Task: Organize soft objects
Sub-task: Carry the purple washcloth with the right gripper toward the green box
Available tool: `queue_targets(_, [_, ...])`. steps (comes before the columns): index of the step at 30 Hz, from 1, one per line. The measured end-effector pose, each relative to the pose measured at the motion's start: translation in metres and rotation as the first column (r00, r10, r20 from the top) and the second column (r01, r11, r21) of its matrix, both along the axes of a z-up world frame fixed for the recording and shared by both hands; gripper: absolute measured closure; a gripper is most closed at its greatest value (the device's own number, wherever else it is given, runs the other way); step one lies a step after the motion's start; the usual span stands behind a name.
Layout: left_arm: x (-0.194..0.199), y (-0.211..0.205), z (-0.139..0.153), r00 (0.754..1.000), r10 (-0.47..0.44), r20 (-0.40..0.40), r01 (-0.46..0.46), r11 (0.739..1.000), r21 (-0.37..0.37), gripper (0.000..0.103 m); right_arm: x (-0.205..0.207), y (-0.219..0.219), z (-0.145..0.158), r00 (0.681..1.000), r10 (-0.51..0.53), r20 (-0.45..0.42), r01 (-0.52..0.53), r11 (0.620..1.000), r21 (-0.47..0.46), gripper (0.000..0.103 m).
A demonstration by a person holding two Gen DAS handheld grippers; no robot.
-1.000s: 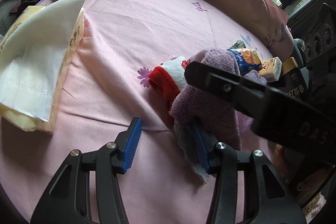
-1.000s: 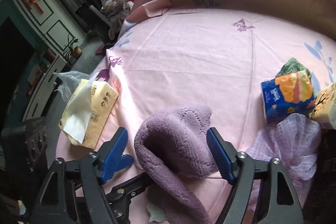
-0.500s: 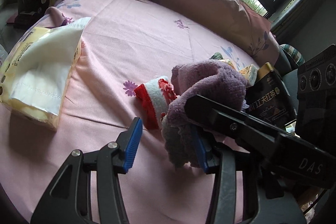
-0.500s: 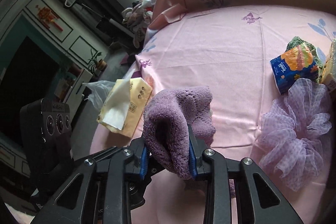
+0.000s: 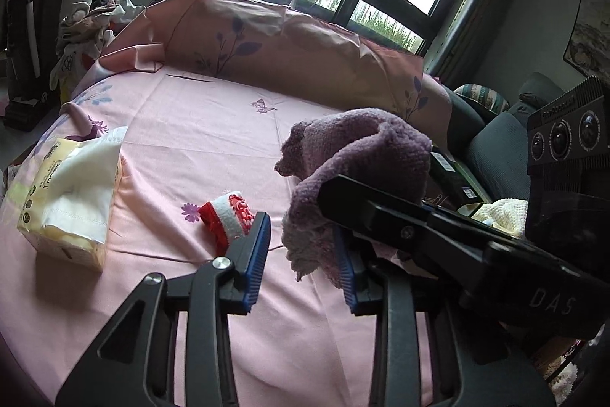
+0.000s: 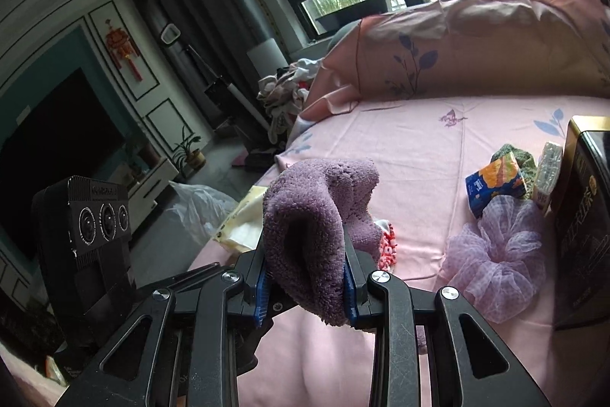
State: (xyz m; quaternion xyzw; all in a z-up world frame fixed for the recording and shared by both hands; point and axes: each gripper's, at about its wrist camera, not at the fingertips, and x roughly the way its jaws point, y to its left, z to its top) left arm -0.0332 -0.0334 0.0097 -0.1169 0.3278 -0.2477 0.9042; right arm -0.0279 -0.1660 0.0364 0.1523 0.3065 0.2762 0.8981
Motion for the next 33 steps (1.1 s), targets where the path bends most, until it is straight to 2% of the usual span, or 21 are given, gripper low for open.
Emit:
queue_targets(8, [-0.015,-0.002,0.015,0.995,-0.011,0.096,0.014,0.999,-0.034,0.073,-0.007,-0.011,0.014,0.999,0.009,0.046,-0.01,0.999,0.041,0.07])
queue_targets(16, [-0.035,0.001,0.039,0.981,-0.022,0.191,0.051,0.988,-0.145,0.073,-0.026,-0.02,0.034,0.993,-0.005,0.118,-0.002,0.999,0.054,0.07])
queue_targets(21, [-0.047,-0.006,0.05,0.964,-0.041,0.261,0.081,0.986,-0.144,0.073,-0.038,-0.027,0.044,0.988,-0.006,0.155,-0.004,0.998,0.064,0.07])
queue_targets(33, [-0.052,-0.018,0.058,0.957,-0.079,0.28,0.13,0.977,-0.17,0.073,-0.05,-0.045,0.055,0.984,-0.039,0.172,0.027,0.997,0.073,0.07])
